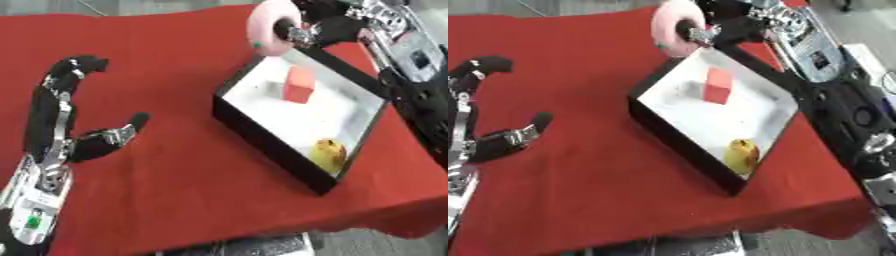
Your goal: Pick up the objects with one hand, pass them to the other hand, and then place them into the box on the other side of the table.
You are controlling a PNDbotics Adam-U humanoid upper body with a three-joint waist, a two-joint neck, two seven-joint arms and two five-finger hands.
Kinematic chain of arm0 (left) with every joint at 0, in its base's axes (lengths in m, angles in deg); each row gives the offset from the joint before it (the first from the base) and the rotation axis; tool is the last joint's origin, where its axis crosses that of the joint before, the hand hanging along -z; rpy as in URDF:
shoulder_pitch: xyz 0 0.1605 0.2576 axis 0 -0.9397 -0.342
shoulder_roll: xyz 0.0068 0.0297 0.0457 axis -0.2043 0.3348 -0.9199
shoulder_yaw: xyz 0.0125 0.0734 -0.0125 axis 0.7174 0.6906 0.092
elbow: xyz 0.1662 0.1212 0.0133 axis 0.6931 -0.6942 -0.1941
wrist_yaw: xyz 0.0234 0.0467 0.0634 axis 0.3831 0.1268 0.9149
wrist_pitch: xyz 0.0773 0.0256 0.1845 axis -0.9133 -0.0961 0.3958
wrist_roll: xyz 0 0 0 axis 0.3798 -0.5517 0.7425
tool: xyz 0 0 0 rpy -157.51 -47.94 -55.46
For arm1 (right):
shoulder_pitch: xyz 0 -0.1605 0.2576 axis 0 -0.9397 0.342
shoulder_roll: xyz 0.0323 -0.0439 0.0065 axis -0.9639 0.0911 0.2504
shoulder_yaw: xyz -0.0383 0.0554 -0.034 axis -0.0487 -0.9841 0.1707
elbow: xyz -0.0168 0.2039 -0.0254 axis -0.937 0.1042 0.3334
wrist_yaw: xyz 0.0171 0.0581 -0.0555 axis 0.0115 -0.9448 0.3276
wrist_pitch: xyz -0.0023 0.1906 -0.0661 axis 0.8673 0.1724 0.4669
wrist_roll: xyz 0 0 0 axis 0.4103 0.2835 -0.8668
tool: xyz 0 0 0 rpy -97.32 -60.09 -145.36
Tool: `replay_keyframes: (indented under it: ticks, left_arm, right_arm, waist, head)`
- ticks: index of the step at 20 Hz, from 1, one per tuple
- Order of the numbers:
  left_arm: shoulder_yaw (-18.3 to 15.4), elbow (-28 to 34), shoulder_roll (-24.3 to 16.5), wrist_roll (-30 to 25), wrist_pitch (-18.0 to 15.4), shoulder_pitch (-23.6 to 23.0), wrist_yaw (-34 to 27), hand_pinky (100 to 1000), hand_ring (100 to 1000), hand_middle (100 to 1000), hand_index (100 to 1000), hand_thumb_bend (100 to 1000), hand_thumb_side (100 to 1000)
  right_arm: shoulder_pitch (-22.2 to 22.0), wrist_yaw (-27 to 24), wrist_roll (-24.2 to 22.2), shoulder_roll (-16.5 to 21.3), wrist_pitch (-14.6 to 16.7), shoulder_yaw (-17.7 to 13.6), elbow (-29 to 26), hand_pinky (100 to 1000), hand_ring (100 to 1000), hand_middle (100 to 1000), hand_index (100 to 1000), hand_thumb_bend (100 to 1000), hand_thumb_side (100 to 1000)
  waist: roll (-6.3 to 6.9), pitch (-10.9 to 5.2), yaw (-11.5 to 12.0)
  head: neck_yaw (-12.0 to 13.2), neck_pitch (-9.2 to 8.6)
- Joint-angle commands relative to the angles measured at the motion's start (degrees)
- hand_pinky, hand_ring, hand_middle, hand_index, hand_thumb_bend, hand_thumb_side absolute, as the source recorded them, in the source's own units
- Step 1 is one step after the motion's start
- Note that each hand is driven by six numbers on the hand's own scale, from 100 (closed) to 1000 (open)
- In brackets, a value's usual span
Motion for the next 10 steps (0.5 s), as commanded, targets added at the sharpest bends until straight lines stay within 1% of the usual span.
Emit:
replay_keyframes:
  ticks: [1,7,9,10]
  left_arm:
    - [-0.8,2.0,-1.5,0.5,0.6,0.4,-1.1,855,762,606,795,591,619]
    - [-0.9,3.1,-2.0,0.8,1.0,0.0,-2.2,852,759,604,790,595,615]
    - [-0.9,3.4,-2.3,0.9,1.1,-0.1,-2.5,852,759,603,788,595,614]
    - [-1.0,3.5,-2.4,0.9,1.2,-0.1,-2.6,851,758,603,787,596,613]
  right_arm:
    - [-1.2,1.2,2.3,3.8,3.6,-3.1,-0.1,912,664,437,499,100,182]
    - [-4.9,3.4,3.0,5.8,8.4,-5.6,2.9,911,673,445,507,100,188]
    - [-5.9,4.2,3.0,6.3,10.0,-6.1,4.0,911,681,454,516,100,189]
    - [-6.2,4.7,3.0,6.5,10.9,-6.2,4.5,913,696,473,537,100,197]
  waist:
    - [0.80,-2.00,-0.1]
    - [1.18,-1.82,-0.3]
    - [1.26,-1.77,-0.3]
    - [1.30,-1.75,-0.3]
  head:
    - [-0.5,-0.67]
    - [-1.7,-1.88]
    - [-1.9,-2.07]
    - [-1.9,-2.12]
